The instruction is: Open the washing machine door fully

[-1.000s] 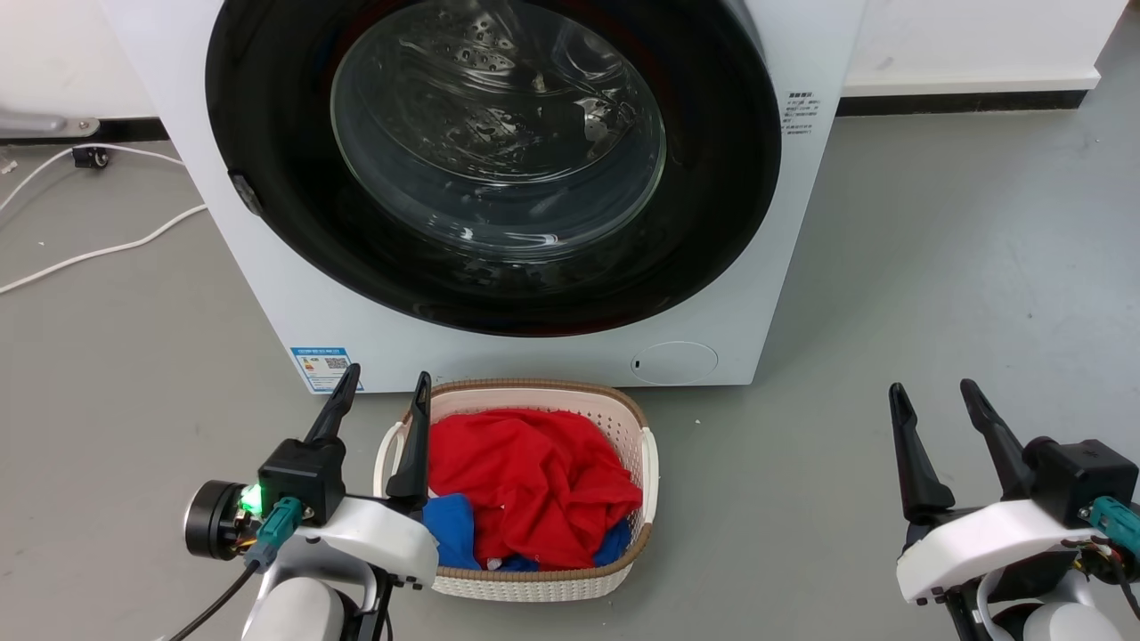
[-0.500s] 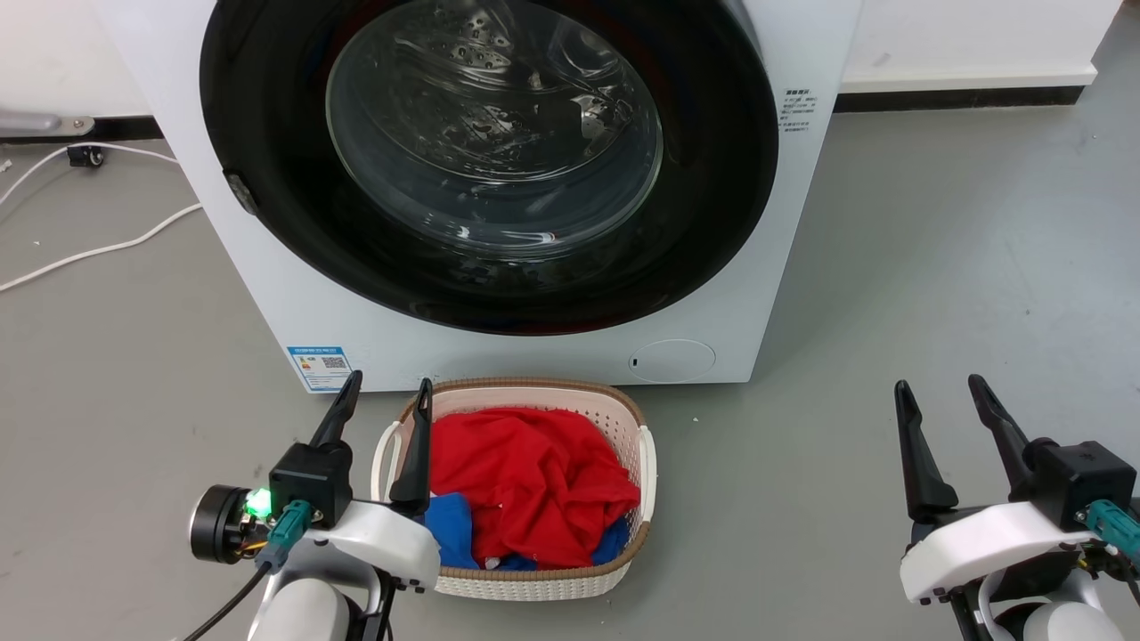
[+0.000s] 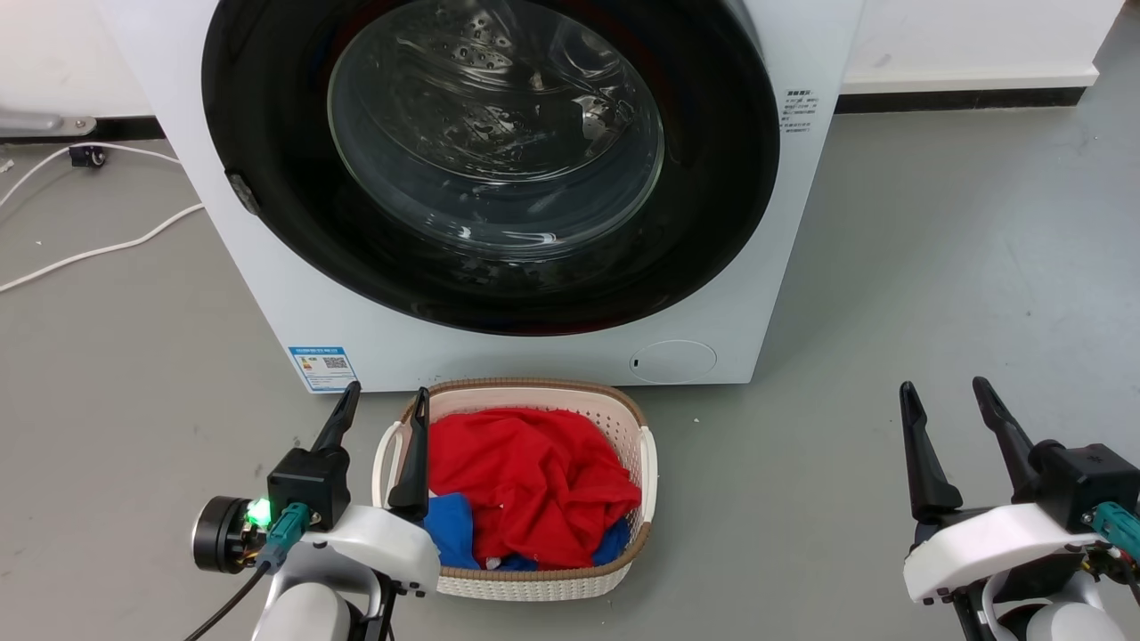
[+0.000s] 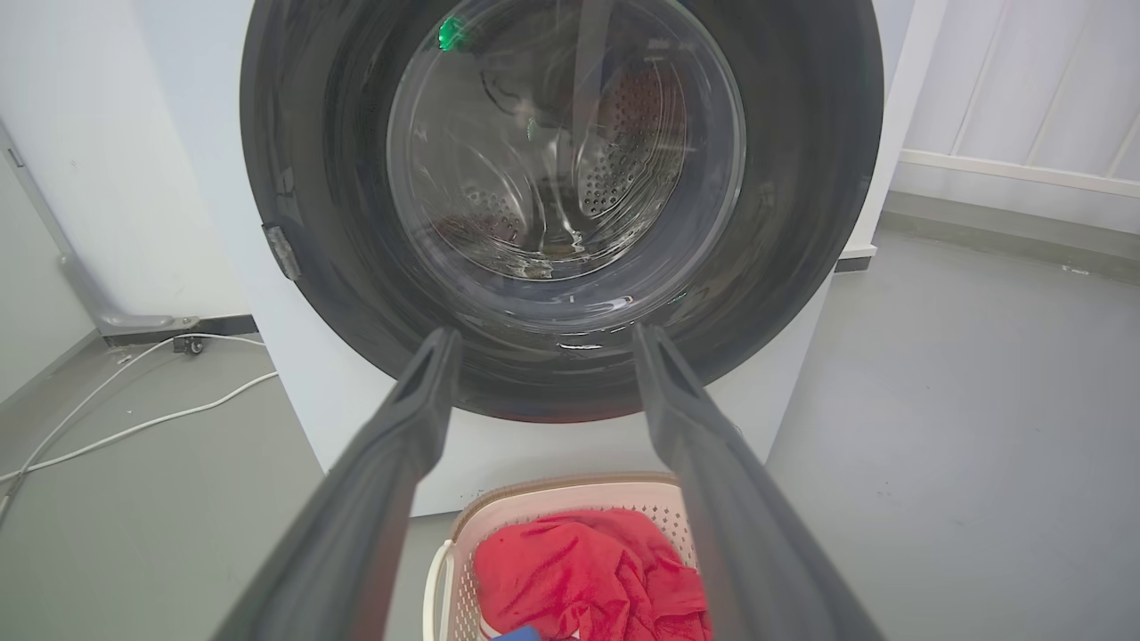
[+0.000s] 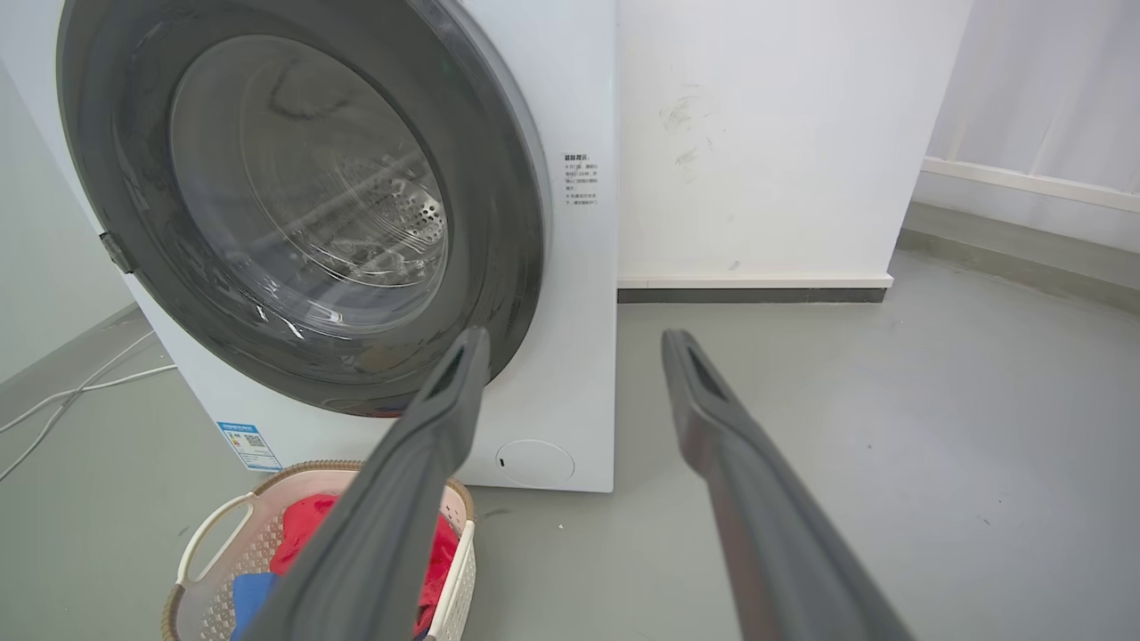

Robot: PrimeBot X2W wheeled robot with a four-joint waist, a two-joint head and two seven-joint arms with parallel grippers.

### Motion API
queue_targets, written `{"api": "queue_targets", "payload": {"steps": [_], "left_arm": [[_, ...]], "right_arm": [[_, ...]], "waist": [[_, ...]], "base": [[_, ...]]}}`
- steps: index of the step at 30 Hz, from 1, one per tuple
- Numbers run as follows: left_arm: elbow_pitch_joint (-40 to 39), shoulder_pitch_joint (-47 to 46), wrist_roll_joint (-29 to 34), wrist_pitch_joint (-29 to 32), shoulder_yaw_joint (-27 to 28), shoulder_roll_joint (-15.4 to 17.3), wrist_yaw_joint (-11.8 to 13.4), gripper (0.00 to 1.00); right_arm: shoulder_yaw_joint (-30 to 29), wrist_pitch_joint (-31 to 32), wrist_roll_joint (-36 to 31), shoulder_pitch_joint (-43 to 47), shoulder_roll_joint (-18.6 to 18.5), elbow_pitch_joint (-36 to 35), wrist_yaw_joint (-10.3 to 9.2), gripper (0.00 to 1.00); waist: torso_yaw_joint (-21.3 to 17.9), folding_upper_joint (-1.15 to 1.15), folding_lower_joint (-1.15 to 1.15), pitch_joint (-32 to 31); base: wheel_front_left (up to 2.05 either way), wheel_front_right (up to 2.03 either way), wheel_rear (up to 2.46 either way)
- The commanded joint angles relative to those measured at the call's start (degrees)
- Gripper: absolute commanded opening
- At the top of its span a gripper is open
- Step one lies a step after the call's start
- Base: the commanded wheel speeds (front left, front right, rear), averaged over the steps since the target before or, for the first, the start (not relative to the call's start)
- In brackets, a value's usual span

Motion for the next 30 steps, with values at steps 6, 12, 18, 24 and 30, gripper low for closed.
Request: {"api": "queue_targets", "payload": {"steps": [6,12,18,24,30], "left_arm": [[0.41,-0.67,-0.28,-0.15,0.11,-0.15,0.39,1.0],[0.88,-1.05,-0.97,-0.15,0.36,-0.35,0.12,1.0],[0.52,-1.07,-1.1,-0.15,0.36,-0.67,0.59,1.0],[0.25,-1.56,-1.27,-0.15,0.48,-0.92,0.58,1.0],[-0.16,-2.06,-1.19,-0.15,0.63,-1.05,0.47,1.0]], "right_arm": [[-0.25,-0.44,0.75,-0.62,0.17,0.37,0.12,1.0],[-1.28,-0.74,5.84,-1.33,0.17,1.66,0.07,0.0],[-4.09,-1.15,13.37,-3.17,0.12,5.03,0.07,0.0],[-13.07,-3.48,18.64,-7.69,0.09,10.74,0.07,0.0],[-20.71,-2.87,29.41,-14.44,0.03,16.38,0.07,0.0]], "waist": [[0.08,0.0,0.0,0.18],[0.29,0.0,0.0,0.19],[0.58,0.0,0.0,0.41],[1.29,0.0,0.0,1.08],[2.39,0.0,0.0,2.21]], "base": [[0.0,0.0,0.0],[0.0,0.0,0.0],[0.0,0.0,0.0],[0.0,0.0,0.0],[0.0,0.0,0.0]]}}
